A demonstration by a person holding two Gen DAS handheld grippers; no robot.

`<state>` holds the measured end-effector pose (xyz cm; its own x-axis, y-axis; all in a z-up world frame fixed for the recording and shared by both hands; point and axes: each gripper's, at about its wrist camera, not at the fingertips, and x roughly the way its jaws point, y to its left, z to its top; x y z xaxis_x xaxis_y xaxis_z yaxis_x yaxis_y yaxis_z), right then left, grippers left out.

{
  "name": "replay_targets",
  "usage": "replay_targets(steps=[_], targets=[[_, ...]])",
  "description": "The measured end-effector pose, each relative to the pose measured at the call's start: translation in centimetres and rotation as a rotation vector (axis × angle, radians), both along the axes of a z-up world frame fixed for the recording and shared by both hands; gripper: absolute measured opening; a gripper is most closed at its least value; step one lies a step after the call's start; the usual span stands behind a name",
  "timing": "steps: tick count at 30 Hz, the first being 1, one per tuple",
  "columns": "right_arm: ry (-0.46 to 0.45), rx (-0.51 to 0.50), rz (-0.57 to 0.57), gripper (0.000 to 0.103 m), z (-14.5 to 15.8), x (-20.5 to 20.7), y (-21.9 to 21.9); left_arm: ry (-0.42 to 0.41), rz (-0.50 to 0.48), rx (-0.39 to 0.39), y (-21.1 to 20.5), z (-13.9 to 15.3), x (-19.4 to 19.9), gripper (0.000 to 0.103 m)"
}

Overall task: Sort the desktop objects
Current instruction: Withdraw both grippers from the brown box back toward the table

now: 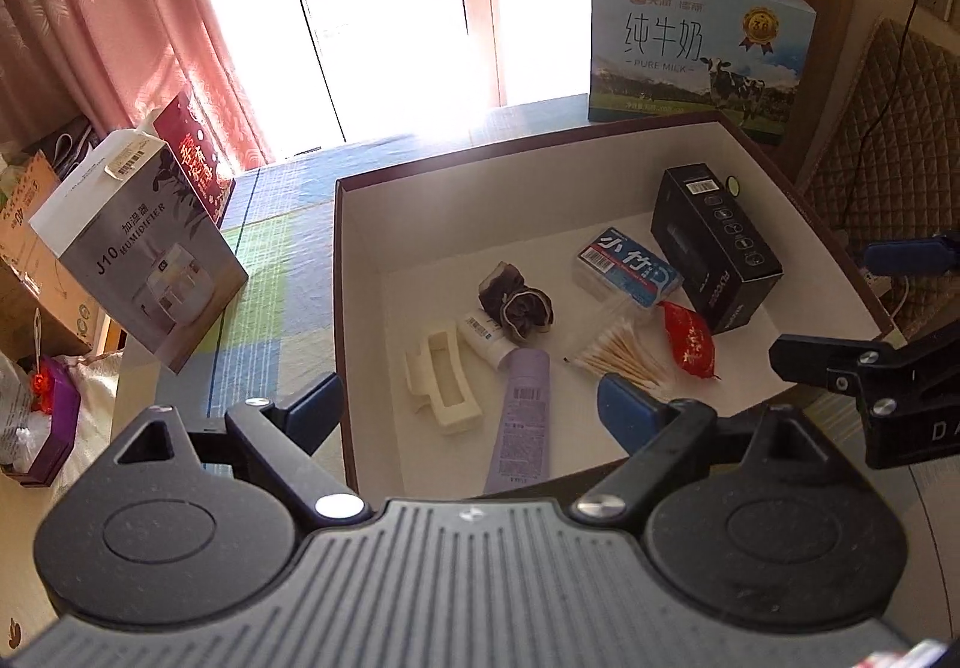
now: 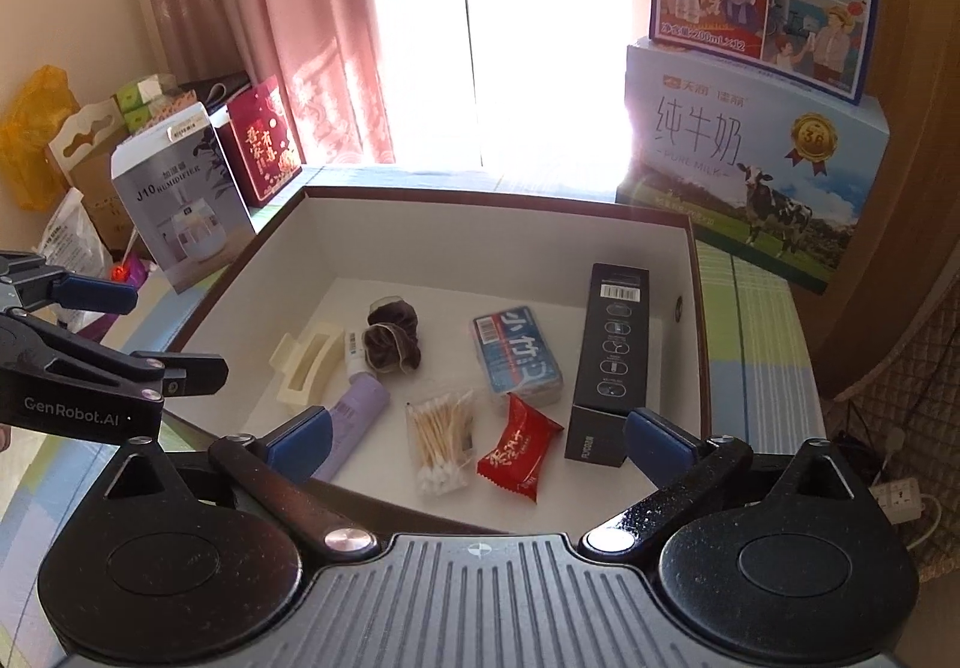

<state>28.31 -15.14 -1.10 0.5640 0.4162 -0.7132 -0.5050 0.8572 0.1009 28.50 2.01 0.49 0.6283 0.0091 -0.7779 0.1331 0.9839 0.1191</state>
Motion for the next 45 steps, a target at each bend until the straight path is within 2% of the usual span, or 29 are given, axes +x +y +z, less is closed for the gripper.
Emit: replay_targets(steps=[8, 15, 27, 45], targets=[[-0.032, 0.044, 0.005, 0.101, 1.5, -2.6, -1.1, -0.03, 0.037, -0.039, 0.3, 1.3, -2.6, 0.09], [-0.008, 0.081, 0.0, 0.101, 1.3, -5.1, -2.4, -0.033, 0.068, -0.045, 0.1, 1.5, -5.5, 0.09], [-0.022, 0.029, 0.02, 0.101, 0.7, -8.4, -3.0, -0.021, 0.075, -0.047, -0.6, 1.0, -9.4, 0.092], [0.051, 0.006, 0.057, 0.101, -1.5, -11.5, -3.6, 0.045, 0.099, -0.064, -0.4, -1.4, -13.4, 0.092]])
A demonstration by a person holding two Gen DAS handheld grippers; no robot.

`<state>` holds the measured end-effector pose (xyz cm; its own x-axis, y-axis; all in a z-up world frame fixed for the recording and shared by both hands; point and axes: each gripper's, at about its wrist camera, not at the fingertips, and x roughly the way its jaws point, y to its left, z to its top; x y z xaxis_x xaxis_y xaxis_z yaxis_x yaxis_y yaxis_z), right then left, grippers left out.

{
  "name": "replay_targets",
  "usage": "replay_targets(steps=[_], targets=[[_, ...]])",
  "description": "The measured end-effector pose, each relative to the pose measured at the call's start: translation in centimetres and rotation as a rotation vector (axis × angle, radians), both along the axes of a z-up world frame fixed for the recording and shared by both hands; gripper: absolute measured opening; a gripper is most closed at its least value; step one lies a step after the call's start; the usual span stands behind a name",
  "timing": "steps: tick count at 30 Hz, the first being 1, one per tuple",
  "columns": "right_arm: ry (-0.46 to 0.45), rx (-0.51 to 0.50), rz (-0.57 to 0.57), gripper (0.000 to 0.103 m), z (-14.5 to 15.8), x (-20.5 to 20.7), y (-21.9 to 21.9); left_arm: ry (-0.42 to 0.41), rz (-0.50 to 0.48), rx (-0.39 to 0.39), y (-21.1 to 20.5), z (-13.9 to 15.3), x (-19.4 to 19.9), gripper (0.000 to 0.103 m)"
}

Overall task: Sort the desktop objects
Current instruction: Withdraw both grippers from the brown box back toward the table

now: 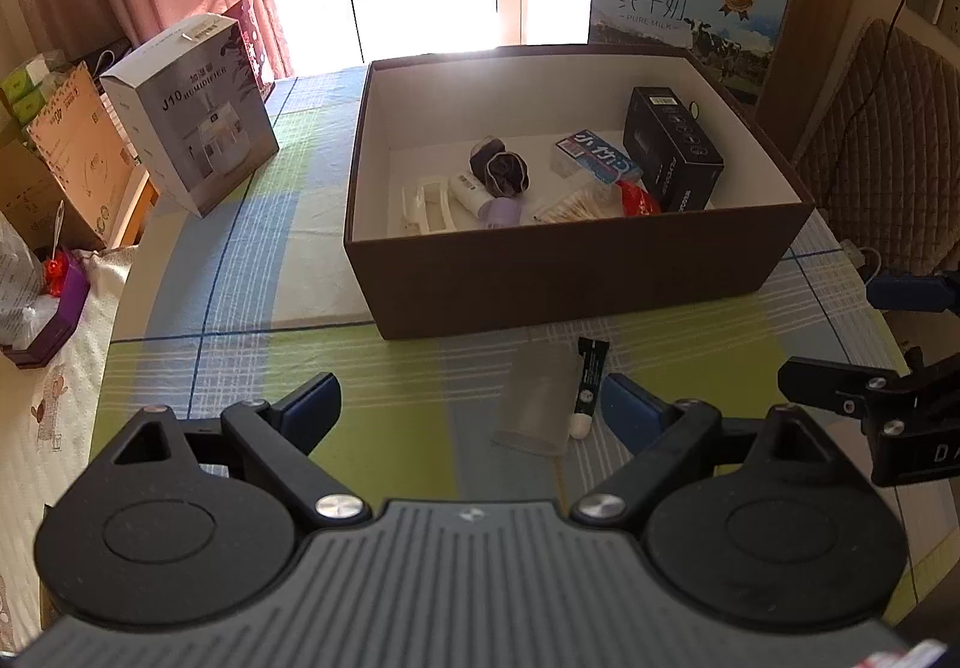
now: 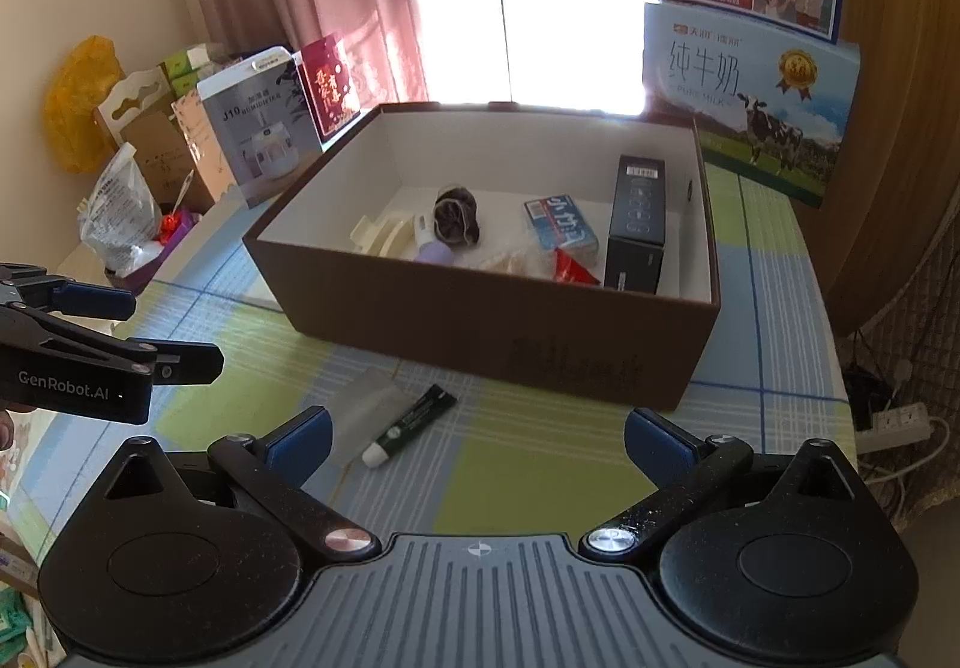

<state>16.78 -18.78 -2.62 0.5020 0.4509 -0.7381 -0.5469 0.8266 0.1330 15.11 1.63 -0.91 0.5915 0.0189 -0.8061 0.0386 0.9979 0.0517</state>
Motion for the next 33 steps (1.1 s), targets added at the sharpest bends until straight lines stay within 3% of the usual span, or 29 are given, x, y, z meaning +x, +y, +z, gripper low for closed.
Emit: replay_targets(steps=[17, 33], targets=[[0.079, -0.027, 0.028, 0.101, -2.3, -1.6, 0.5, 0.071, 0.0, -0.029, -0.4, -3.0, -1.9, 0.092], [0.121, 0.001, -0.032, 0.101, -5.0, -1.6, 1.1, 0.102, -0.001, -0.032, 0.3, -5.7, -1.7, 0.091]])
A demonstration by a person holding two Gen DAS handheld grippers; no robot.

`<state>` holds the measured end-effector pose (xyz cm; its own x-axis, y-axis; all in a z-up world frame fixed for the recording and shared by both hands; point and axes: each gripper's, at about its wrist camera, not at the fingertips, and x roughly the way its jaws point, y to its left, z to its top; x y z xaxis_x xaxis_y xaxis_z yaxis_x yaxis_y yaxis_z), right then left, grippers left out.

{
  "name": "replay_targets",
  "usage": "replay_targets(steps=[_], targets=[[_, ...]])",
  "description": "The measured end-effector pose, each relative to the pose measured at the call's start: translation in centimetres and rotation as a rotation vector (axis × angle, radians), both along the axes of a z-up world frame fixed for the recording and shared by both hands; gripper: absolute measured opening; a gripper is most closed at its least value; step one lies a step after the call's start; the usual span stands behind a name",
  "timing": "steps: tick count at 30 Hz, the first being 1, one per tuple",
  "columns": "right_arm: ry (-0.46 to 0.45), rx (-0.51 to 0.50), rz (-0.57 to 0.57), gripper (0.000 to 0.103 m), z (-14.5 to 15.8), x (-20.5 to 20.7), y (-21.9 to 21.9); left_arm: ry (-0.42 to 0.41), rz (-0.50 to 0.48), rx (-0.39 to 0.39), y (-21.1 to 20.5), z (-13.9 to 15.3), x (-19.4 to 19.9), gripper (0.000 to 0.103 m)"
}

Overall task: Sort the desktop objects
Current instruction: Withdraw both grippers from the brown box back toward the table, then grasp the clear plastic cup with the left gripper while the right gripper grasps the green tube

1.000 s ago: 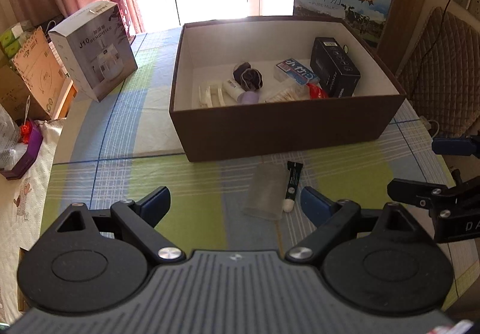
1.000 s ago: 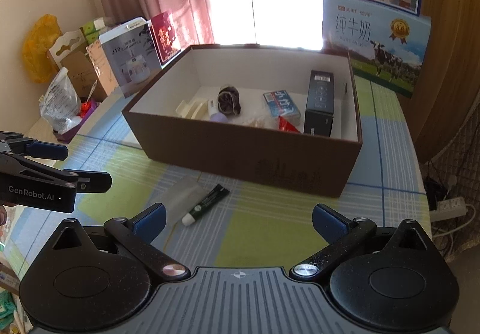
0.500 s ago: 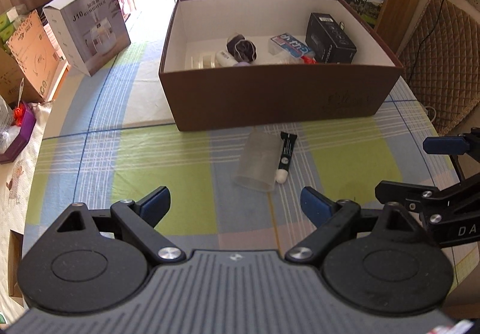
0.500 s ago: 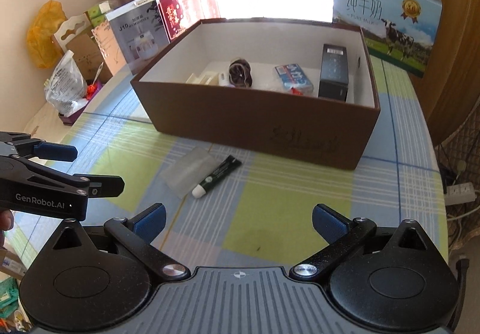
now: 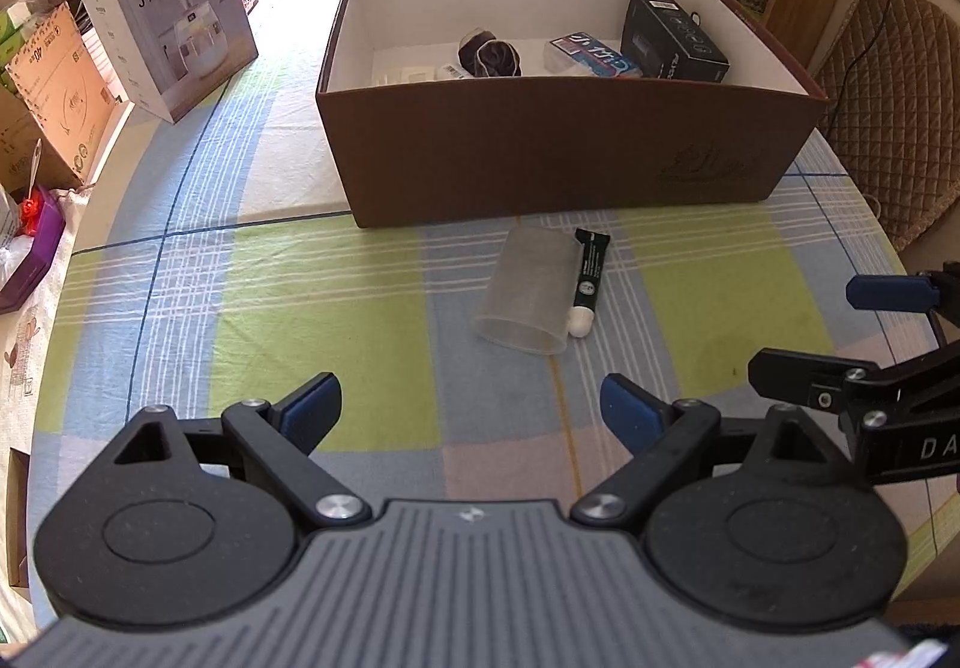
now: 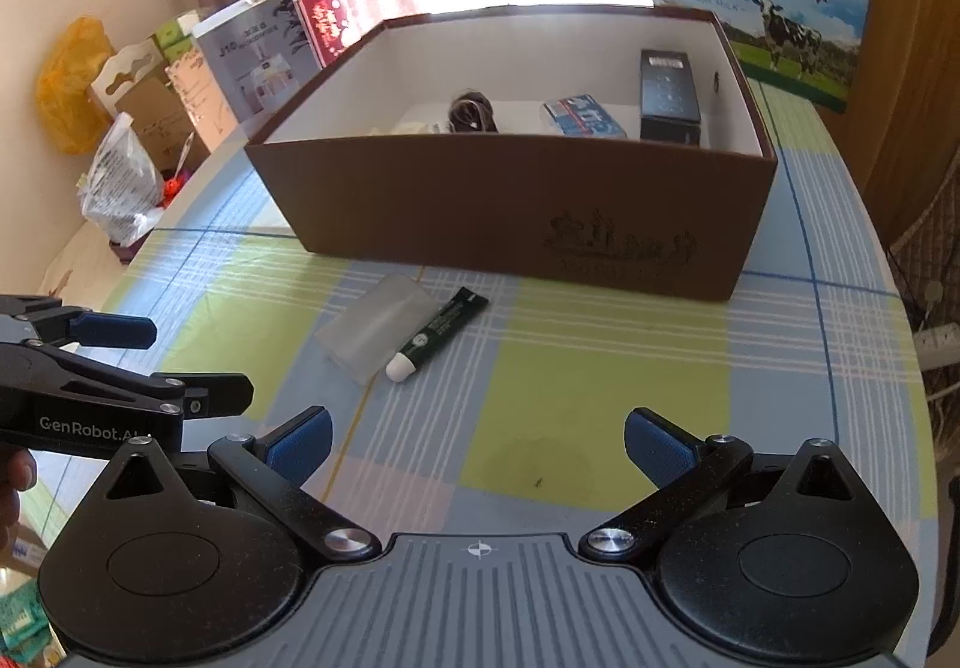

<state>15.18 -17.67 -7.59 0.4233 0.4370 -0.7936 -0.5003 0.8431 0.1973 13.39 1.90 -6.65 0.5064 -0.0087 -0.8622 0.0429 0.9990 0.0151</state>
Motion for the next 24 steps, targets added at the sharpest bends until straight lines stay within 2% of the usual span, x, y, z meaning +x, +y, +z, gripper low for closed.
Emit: replay_targets(steps=[10, 24], targets=[[0.037, -0.016, -0.098, 0.101, -1.5, 1.5, -1.0, 0.009, -0.058, -0.001, -0.2, -1.7, 1.7, 0.09], [0.062, -0.046, -0.192, 0.101, -2.8, 3.3, -2.5, -0.001, -0.205, 0.016, -1.8, -4.2, 6.0, 0.081]])
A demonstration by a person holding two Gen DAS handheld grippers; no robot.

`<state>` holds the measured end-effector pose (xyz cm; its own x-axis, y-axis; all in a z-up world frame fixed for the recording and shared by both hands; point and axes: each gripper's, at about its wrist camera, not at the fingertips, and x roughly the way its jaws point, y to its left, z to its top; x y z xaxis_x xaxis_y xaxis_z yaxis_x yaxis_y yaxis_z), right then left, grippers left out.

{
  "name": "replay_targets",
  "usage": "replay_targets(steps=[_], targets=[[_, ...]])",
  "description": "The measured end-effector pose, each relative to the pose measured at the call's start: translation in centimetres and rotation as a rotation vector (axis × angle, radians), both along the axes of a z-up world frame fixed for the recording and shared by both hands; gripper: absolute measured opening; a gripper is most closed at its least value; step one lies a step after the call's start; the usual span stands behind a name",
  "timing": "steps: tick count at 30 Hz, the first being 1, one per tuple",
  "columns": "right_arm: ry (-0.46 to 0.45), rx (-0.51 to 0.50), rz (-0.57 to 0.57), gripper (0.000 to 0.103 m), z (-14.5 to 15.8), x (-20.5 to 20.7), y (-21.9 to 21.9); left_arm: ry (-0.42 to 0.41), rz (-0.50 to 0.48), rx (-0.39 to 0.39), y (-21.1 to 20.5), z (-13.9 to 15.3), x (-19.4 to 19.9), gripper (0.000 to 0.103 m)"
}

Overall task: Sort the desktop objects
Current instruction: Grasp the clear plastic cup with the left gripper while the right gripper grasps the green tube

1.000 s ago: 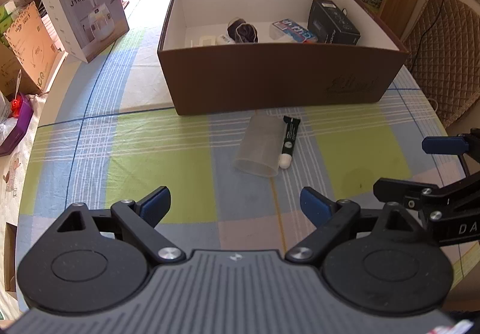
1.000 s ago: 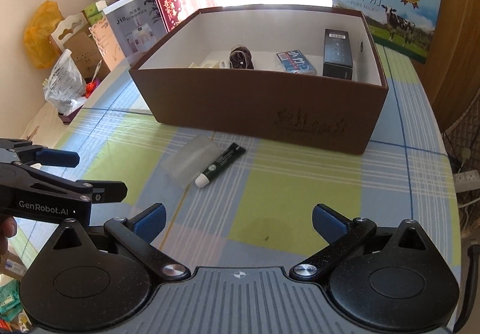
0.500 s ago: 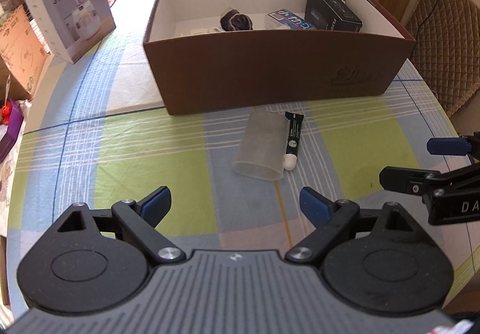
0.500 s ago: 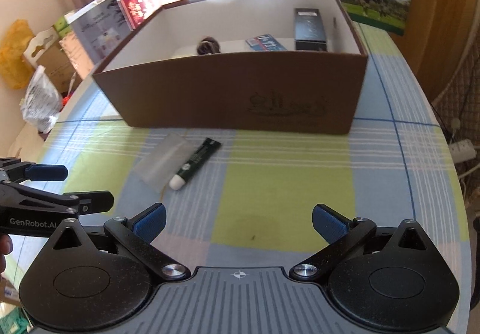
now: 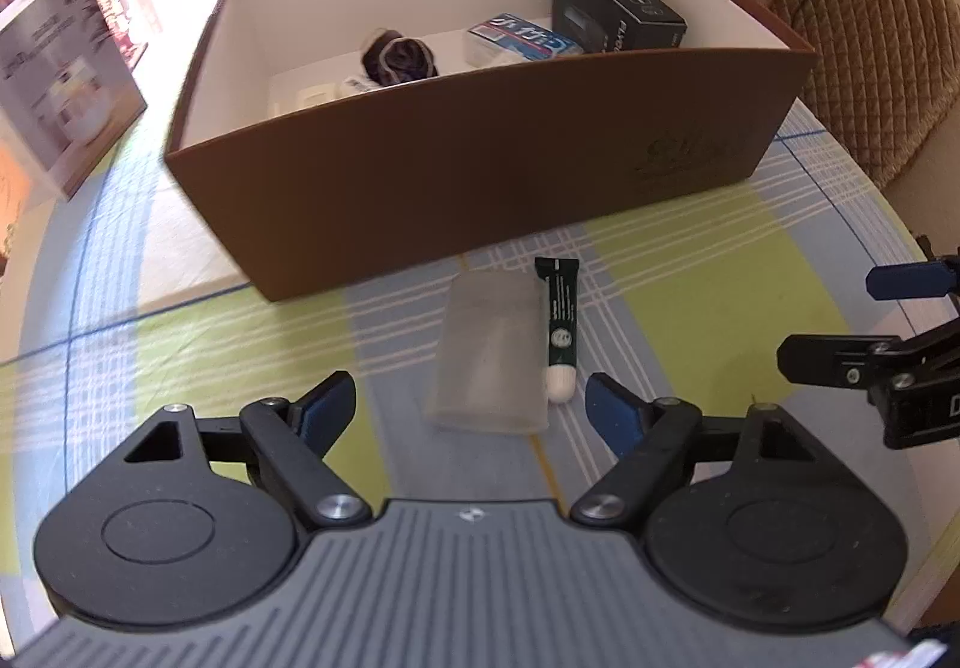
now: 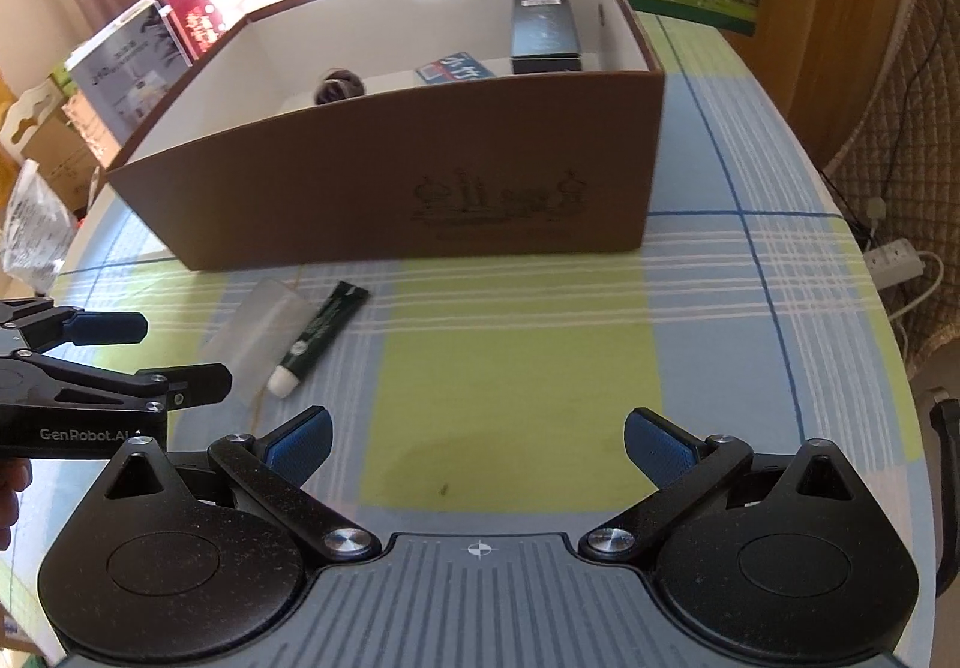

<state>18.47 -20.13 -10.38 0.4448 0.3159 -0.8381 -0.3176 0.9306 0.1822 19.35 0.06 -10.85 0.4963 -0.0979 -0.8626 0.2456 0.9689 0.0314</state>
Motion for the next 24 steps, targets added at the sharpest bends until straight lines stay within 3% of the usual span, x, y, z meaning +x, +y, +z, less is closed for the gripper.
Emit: replay_targets(steps=[5, 12, 15, 16, 24], targets=[[0.01, -0.008, -0.04, 0.101, -0.4, 0.7, -0.6, 0.016, -0.047, 0.015, -0.5, -1.0, 1.5, 0.063], [0.022, -0.015, -0.095, 0.101, -0.7, 1.5, -1.5, 0.04, -0.083, 0.021, -0.9, -2.2, 3.3, 0.061], [0.024, -0.019, -0.106, 0.101, -0.8, 1.8, -1.6, 0.045, -0.088, 0.02, -1.0, -2.6, 3.8, 0.052], [0.025, -0.02, -0.107, 0.101, -0.9, 1.8, -1.6, 0.048, -0.085, 0.018, -0.9, -2.7, 3.9, 0.048], [0.019, -0.021, -0.073, 0.101, -1.1, 2.3, -0.5, 0.038, -0.012, 0.03, 0.7, -2.9, 3.5, 0.047]])
